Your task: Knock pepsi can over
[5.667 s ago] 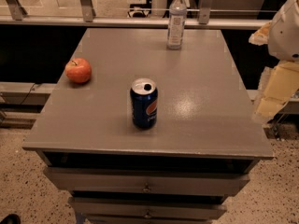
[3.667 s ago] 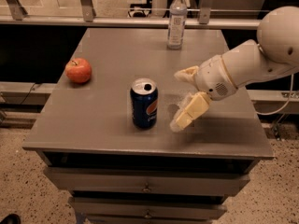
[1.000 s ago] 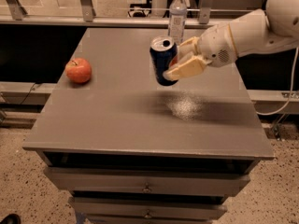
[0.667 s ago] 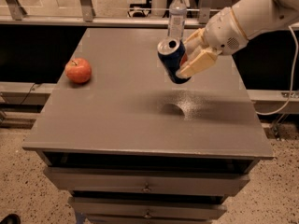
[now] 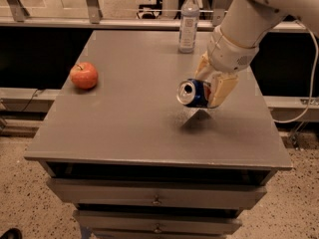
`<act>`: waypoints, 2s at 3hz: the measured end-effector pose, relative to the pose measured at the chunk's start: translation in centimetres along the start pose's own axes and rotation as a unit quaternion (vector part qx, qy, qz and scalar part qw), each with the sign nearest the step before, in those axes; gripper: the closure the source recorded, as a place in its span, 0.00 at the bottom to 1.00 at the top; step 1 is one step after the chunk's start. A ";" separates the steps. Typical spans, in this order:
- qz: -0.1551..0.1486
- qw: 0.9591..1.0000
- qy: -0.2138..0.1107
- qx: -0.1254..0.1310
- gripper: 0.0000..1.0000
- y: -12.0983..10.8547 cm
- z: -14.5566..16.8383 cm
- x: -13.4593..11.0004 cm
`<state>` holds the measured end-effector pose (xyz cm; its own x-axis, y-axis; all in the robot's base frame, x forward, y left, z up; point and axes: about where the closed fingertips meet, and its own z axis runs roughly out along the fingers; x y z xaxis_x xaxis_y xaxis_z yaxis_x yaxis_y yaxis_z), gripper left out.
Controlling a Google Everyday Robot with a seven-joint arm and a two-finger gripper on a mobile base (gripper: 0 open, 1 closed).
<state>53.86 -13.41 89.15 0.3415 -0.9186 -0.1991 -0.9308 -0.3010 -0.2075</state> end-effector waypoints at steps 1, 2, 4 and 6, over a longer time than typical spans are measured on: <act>-0.032 0.991 0.127 0.000 0.42 0.9 3.0 2.5; -0.036 0.987 0.155 0.002 0.20 0.8 3.3 3.2; -0.044 0.978 0.202 -0.007 0.00 0.7 3.9 4.4; 0.022 0.986 0.151 -0.066 0.00 1.4 2.2 7.6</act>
Offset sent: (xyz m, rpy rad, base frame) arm 0.0232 -0.0472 -0.0619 -0.5218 -0.2116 -0.0118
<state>55.48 -20.26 85.27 0.2638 -0.9600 0.0937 -0.9596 -0.2710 -0.0754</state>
